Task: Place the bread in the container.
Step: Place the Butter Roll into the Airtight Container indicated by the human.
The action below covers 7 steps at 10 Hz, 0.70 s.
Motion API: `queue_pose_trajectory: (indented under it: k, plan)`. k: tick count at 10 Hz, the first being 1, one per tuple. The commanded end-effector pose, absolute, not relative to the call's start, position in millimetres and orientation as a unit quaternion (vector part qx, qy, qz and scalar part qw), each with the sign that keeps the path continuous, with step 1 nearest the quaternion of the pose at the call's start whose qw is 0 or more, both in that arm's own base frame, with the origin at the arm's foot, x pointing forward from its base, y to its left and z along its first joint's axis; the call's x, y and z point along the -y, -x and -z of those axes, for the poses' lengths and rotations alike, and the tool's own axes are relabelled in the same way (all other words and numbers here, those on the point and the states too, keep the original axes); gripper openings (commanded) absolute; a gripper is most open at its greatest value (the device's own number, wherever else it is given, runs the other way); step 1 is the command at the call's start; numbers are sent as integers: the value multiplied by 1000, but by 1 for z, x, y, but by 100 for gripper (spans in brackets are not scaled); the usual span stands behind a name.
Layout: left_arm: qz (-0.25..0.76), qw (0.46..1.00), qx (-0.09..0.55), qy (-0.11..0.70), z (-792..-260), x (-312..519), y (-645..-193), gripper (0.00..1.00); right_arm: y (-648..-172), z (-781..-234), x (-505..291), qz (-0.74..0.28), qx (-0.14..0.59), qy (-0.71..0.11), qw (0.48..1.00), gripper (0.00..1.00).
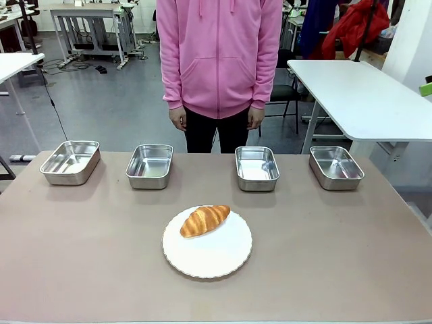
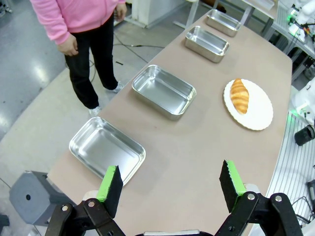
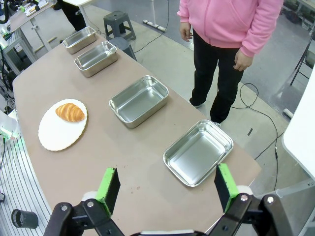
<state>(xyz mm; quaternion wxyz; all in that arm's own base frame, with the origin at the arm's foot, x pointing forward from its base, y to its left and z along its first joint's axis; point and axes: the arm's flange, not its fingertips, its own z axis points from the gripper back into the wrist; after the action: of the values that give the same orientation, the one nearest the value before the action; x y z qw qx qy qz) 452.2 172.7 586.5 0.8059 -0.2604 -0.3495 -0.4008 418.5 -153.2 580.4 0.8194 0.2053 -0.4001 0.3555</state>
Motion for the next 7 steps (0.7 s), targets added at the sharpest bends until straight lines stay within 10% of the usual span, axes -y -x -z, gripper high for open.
queue_pose_trajectory:
  k: [1,7]
  plan:
    - [403,804,351,262,-587,-172,-452,100,-419,-580,152,-358,409,-208,813,100]
    - [403,804,351,262,-587,-172,-452,100,-419,-580,152,-358,409,-208,813,100]
